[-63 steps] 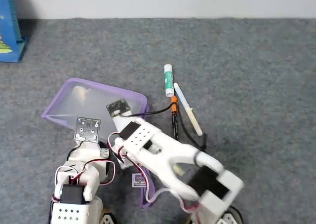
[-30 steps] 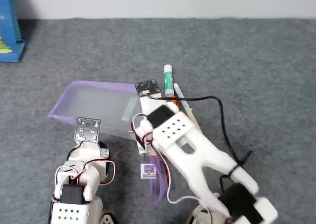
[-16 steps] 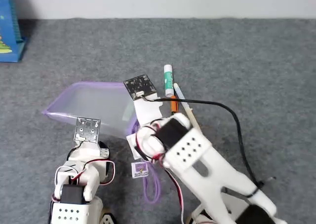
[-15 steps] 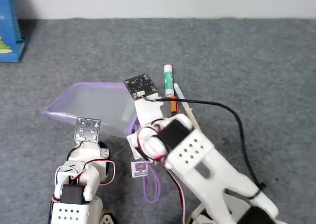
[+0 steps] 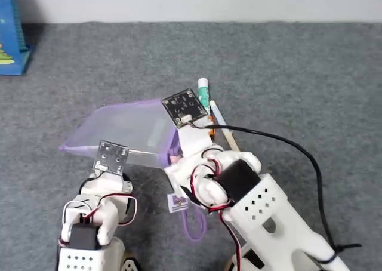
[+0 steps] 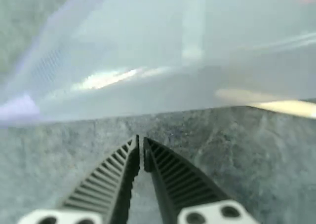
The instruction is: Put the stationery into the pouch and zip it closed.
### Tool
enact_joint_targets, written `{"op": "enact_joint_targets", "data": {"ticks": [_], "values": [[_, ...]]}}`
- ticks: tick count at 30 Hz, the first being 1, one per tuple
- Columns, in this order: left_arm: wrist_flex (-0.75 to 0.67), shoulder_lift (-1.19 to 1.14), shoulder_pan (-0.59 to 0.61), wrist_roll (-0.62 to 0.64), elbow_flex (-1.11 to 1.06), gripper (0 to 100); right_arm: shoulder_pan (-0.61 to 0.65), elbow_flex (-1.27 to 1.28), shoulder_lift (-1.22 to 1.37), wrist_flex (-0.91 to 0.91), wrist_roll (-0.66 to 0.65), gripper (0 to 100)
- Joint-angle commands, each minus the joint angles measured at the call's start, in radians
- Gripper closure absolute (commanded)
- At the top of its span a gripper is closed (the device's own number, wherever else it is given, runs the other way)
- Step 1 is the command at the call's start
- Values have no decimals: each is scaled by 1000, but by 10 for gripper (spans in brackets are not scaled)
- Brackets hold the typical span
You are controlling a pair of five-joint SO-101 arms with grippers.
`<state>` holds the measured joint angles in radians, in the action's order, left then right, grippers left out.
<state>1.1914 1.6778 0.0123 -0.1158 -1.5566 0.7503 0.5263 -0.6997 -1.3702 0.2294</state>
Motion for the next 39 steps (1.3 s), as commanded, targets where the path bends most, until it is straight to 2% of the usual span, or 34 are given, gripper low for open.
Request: {"op": "enact_joint_targets", "data": {"ticks": [1, 4, 7, 11, 17, 24, 34, 39], "values": [[58, 11, 3, 3, 191, 985, -31, 17, -77, 44, -38, 991], [107, 11, 2, 106, 314, 984, -27, 44, -140, 71, -57, 991], [164, 11, -23, 130, 404, 960, -24, 69, -202, 111, -69, 991], [236, 11, -103, 224, 449, 860, -24, 106, -259, 151, -92, 991], [235, 11, -196, 322, 447, 720, 65, 130, -318, 154, -92, 991], [224, 11, -284, 377, 449, 716, 88, 135, -341, 154, -92, 991], [218, 11, -292, 434, 484, 717, 84, 137, -349, 145, -97, 991], [204, 11, -290, 446, 503, 717, 87, 137, -349, 117, -147, 991]]}}
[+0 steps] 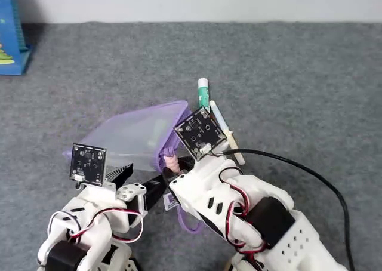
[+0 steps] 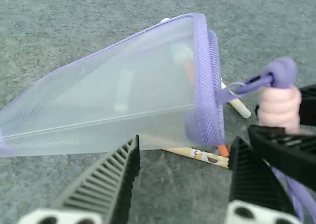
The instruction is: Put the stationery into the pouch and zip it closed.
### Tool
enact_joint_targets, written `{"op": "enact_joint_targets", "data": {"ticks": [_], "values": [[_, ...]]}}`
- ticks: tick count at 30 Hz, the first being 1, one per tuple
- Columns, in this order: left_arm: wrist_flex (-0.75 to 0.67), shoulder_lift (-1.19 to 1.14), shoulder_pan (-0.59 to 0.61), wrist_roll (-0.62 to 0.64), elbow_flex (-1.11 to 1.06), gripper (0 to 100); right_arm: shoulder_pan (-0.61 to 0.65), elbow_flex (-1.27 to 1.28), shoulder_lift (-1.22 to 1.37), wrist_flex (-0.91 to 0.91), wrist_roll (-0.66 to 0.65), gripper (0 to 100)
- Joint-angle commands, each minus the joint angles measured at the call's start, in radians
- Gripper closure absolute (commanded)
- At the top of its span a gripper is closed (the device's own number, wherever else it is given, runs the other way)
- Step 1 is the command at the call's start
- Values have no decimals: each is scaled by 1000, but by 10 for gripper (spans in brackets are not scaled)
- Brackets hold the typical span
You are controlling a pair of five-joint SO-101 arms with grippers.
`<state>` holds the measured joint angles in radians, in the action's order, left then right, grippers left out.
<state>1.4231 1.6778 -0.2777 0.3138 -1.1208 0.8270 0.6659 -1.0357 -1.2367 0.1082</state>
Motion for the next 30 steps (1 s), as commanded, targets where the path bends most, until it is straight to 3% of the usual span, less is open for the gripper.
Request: {"op": "enact_joint_targets", "data": {"ticks": [1, 20, 25, 30], "values": [[-34, 11, 5, 17, 54, 717, 10, -6, -15, -25, -28, 991], [-55, 11, 5, 11, -33, 717, 12, -12, -15, -79, -28, 991], [-55, 5, 5, -40, -51, 718, 12, -18, -18, -81, -28, 991], [-61, 9, 55, -83, -76, 838, 12, -60, -81, -88, -29, 991]]}}
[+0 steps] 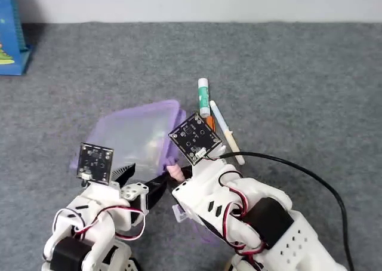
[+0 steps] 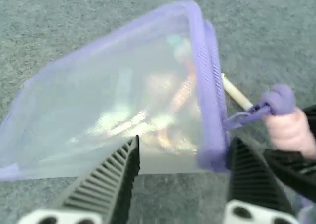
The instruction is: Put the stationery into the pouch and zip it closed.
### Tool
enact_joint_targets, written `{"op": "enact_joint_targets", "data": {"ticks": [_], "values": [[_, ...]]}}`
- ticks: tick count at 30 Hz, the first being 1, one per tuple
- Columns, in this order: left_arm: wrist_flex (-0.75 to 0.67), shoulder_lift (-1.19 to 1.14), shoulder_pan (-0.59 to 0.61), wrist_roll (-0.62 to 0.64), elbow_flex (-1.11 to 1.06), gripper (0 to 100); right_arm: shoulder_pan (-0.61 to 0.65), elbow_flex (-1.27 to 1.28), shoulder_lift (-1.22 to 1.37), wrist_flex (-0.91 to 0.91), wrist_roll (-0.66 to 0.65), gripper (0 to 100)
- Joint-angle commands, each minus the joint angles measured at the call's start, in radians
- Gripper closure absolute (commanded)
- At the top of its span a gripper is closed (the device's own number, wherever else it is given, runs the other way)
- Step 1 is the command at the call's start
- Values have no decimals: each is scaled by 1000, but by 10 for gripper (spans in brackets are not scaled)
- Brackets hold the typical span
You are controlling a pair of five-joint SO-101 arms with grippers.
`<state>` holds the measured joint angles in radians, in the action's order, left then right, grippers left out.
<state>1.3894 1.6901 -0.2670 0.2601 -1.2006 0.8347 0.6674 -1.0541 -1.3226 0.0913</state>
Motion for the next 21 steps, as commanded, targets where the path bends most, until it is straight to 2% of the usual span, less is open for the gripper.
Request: {"op": "enact_joint_targets", "data": {"ticks": [1, 4, 12, 21], "values": [[-29, -3, 64, -29, 4, 880, 4, -61, -71, -2, -14, 991], [-29, -3, 115, -29, 4, 991, 4, -60, -79, -39, -14, 991], [-29, -3, 137, -31, 1, 987, -5, -60, -85, -68, -14, 991], [-29, -8, 138, -64, -1, 988, -213, -64, -104, -147, -118, 991]]}}
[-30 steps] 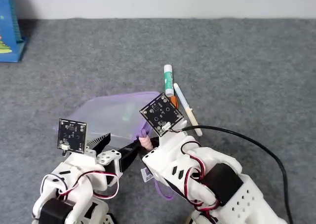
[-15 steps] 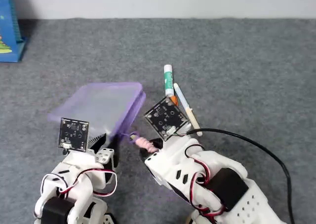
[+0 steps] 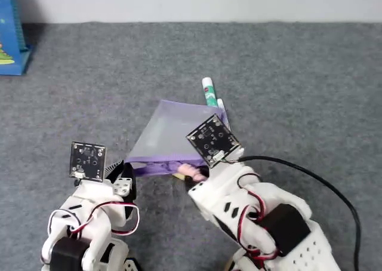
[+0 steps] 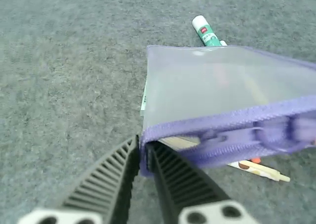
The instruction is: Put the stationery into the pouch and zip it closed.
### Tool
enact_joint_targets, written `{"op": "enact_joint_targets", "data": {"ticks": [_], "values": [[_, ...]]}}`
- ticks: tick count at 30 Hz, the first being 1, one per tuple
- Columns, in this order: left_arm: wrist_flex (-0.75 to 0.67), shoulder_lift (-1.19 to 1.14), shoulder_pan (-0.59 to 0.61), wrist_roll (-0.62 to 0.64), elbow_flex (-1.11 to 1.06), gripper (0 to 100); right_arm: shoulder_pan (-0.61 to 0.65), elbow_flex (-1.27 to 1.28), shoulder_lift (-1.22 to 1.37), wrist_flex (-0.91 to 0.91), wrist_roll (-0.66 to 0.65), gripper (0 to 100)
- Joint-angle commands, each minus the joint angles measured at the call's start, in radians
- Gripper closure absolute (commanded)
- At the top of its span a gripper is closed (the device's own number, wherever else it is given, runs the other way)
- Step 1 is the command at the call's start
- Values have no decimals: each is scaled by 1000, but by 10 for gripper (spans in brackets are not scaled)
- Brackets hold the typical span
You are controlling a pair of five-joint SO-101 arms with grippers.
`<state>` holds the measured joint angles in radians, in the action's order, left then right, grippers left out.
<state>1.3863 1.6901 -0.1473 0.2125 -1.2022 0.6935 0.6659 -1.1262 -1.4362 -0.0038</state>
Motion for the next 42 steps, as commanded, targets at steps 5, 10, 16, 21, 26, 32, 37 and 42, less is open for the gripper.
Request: {"op": "enact_joint_targets", "data": {"ticks": [5, 10, 16, 21, 26, 32, 37, 42], "values": [[-31, -8, 18, -17, -1, 988, -125, -60, -157, -77, -97, 991], [-54, -9, 20, -17, -21, 988, -202, -60, -277, -122, -170, 991], [-54, -9, 137, -18, -21, 988, -375, -60, -375, -197, -233, 991], [-52, -8, 144, -48, -22, 988, -358, -58, -415, -191, -226, 991], [-52, -9, 66, -51, -28, 984, -229, -58, -417, -188, -155, 991], [-141, -9, 6, -44, -142, 835, -189, -69, -426, -189, -117, 991], [-215, -3, 6, -8, -249, 779, -189, -95, -426, -197, -117, 991], [-230, -3, 6, -9, -268, 953, -189, -101, -426, -196, -117, 991]]}}
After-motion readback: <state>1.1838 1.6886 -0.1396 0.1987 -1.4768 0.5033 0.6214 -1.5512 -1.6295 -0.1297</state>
